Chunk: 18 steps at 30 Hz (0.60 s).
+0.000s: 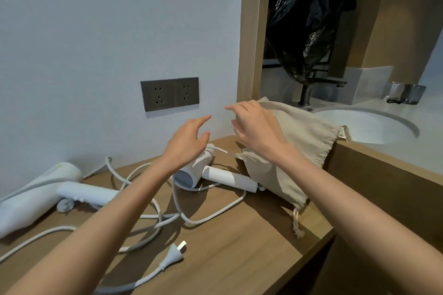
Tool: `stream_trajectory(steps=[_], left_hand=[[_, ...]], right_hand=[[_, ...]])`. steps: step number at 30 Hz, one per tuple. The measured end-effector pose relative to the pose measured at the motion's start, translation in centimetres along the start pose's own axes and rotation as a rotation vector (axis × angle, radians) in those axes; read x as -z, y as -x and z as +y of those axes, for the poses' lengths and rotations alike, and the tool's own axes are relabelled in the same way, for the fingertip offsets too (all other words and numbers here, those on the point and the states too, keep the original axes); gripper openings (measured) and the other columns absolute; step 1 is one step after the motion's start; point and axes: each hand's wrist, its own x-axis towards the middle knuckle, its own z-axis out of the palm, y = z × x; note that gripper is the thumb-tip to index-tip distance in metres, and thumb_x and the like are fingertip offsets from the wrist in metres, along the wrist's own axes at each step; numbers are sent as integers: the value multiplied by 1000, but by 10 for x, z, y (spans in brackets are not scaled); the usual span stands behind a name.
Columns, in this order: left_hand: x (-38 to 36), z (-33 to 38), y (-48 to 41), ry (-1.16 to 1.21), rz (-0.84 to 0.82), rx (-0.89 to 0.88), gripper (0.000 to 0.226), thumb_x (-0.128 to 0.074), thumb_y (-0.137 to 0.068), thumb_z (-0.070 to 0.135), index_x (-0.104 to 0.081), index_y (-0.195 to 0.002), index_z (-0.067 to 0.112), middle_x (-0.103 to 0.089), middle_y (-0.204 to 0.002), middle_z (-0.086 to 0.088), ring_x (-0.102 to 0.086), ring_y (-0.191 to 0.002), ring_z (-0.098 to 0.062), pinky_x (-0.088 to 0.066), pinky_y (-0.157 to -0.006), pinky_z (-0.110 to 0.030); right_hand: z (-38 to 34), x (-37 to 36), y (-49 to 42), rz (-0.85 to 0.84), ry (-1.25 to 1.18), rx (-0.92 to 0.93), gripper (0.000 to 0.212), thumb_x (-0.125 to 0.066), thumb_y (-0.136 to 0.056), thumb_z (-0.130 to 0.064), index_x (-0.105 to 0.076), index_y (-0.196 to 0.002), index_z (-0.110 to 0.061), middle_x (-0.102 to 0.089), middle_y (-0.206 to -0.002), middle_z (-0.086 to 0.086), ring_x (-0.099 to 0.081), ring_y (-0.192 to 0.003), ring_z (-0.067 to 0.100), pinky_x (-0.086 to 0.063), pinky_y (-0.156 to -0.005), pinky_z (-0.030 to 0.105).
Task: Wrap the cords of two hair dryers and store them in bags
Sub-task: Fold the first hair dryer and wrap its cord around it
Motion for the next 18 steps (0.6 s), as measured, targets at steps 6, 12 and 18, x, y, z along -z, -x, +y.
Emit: stream_trajectory(steps=[6, 12, 18], left_hand=[[62, -32, 60, -182, 184, 6, 38, -47, -98, 25, -50, -136, 26, -54, -136, -1, -51, -121, -20, -42, -97, -37], [118, -84, 138, -298, 256, 76, 37, -51, -95, 20, -55, -132, 22, -57, -131, -2, -52, -119, -24, -43, -93, -36], [147, -160, 211, -362, 193, 283, 39, -56, -91, 19, -56, -130, 24, -59, -126, -3, -53, -115, -27, -42, -91, -37]], right_hand=[[-81, 1, 11, -26, -101, 113, 33, -52, -98, -23, -55, -130, -22, -61, -127, -2, -54, -116, 16, -46, -88, 27], [-168, -21, 29, -60, -202, 268, 28, -57, -94, -23, -61, -121, -20, -68, -112, -1, -59, -104, 20, -51, -78, 35], [-237, -68, 30, -191, -286, 313, 31, -56, -92, -27, -60, -121, -19, -65, -113, 1, -56, -104, 23, -45, -76, 35]])
